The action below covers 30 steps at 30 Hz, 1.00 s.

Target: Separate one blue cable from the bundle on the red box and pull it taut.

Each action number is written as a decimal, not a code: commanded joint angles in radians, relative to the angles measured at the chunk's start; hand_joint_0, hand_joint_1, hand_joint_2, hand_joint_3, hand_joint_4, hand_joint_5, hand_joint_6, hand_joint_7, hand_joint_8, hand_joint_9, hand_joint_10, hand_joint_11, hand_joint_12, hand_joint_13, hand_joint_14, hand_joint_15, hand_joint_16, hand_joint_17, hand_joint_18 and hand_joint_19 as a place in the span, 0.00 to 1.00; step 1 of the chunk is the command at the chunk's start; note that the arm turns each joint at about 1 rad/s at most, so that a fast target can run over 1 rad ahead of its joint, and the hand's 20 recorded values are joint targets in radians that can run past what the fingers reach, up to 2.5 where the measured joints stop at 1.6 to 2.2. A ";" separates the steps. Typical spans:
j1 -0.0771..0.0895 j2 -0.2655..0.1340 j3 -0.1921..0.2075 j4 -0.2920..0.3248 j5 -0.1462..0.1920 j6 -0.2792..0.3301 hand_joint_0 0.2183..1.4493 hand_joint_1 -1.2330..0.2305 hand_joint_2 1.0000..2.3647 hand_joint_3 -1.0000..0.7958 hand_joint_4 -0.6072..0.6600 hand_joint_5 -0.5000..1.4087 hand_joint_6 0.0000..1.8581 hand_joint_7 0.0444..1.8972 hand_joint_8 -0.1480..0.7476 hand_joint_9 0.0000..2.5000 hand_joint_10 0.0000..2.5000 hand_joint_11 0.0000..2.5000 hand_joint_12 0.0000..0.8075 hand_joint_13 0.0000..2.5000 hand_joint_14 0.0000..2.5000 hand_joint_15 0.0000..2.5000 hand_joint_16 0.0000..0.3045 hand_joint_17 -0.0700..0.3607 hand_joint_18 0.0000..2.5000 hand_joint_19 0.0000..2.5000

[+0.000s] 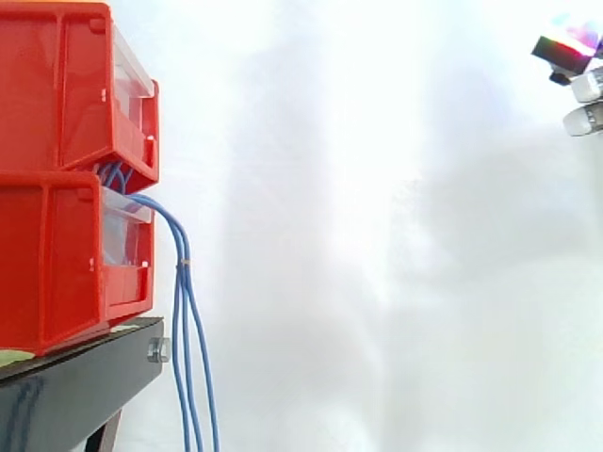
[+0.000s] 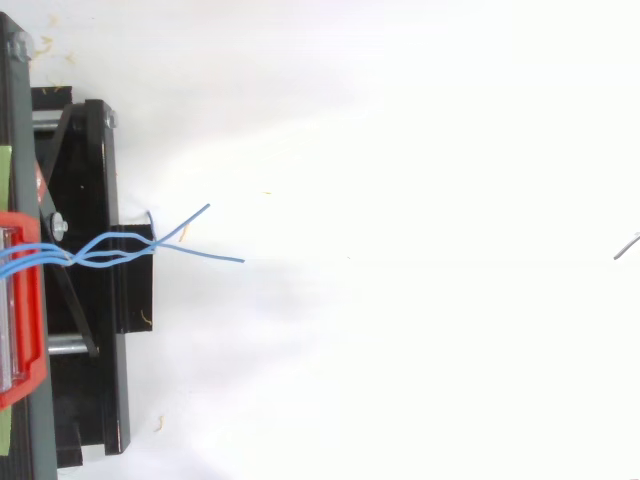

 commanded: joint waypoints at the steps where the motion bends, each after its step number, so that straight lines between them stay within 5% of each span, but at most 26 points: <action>1: 0.006 -0.018 0.000 0.051 0.029 -0.039 0.23 0.39 0.00 0.28 0.64 0.15 0.27 0.33 0.41 0.22 0.00 0.02 0.43 0.12 0.00 0.07 0.17 0.44 0.03 0.14; 9: 0.015 -0.047 0.000 0.082 0.037 -0.069 0.23 0.39 0.00 0.28 0.64 0.15 0.27 0.33 0.42 0.22 0.00 0.03 0.44 0.13 0.00 0.08 0.17 0.44 0.04 0.14; 16: 0.033 -0.055 0.000 0.125 0.088 -0.117 0.23 0.40 0.00 0.28 0.64 0.15 0.27 0.33 0.42 0.23 0.00 0.03 0.44 0.13 0.00 0.08 0.17 0.44 0.04 0.14; 30: 0.058 -0.055 0.000 0.140 0.091 -0.118 0.23 0.40 0.00 0.28 0.64 0.15 0.27 0.33 0.42 0.23 0.00 0.03 0.43 0.13 0.00 0.08 0.17 0.44 0.04 0.14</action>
